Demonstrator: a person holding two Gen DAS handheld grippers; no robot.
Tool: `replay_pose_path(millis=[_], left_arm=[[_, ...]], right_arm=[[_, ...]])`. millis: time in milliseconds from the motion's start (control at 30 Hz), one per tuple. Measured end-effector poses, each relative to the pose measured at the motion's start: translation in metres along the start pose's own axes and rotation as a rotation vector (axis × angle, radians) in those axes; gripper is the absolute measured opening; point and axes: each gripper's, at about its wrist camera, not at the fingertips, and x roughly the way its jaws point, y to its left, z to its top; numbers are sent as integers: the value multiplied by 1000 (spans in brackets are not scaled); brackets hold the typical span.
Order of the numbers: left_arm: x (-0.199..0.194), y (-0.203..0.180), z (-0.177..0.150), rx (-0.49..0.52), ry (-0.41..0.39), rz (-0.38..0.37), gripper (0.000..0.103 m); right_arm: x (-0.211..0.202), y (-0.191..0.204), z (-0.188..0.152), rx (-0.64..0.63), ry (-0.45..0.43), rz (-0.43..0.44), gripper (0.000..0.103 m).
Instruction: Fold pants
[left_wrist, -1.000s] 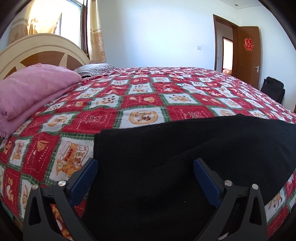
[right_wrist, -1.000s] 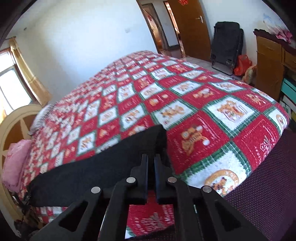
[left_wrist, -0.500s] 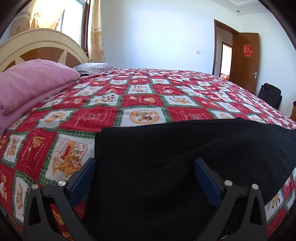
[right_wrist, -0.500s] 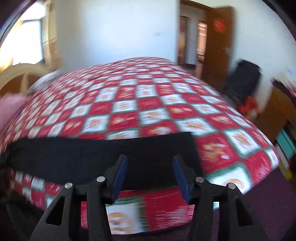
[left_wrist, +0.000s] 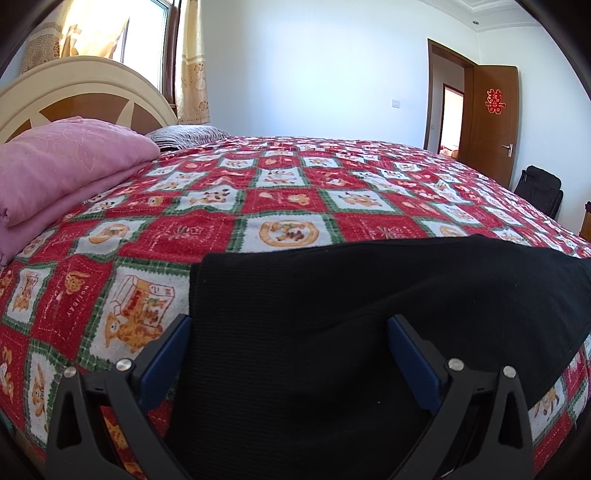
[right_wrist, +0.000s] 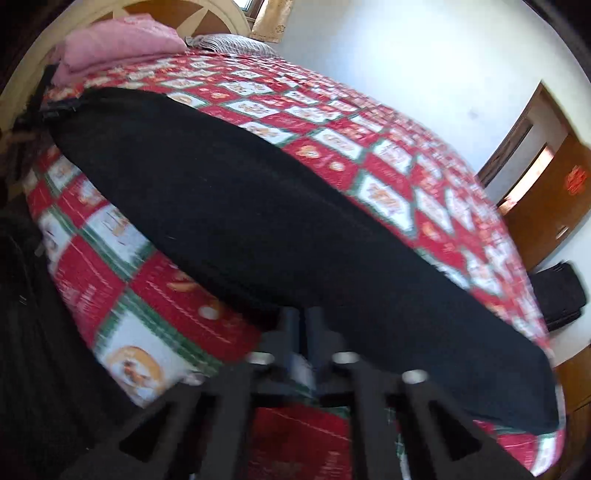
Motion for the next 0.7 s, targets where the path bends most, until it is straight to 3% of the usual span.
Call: replay_pose_path(millis=[233, 300, 467, 633, 700], left_arm=[[3, 9, 1, -48, 16, -32, 103], [0, 7, 4, -39, 22, -19, 103], [-19, 17, 21, -2, -48, 75, 103], [-6, 38, 20, -99, 31, 43, 102], [6, 41, 16, -125, 78, 13, 95]], right_arm=[[8, 19, -11, -27, 60, 37, 0], [7, 17, -10, -8, 55, 45, 0], [1, 2, -8, 63, 23, 101, 1], [-9, -3, -6, 151, -59, 179, 3], [-10, 0, -2, 144, -78, 171, 15]])
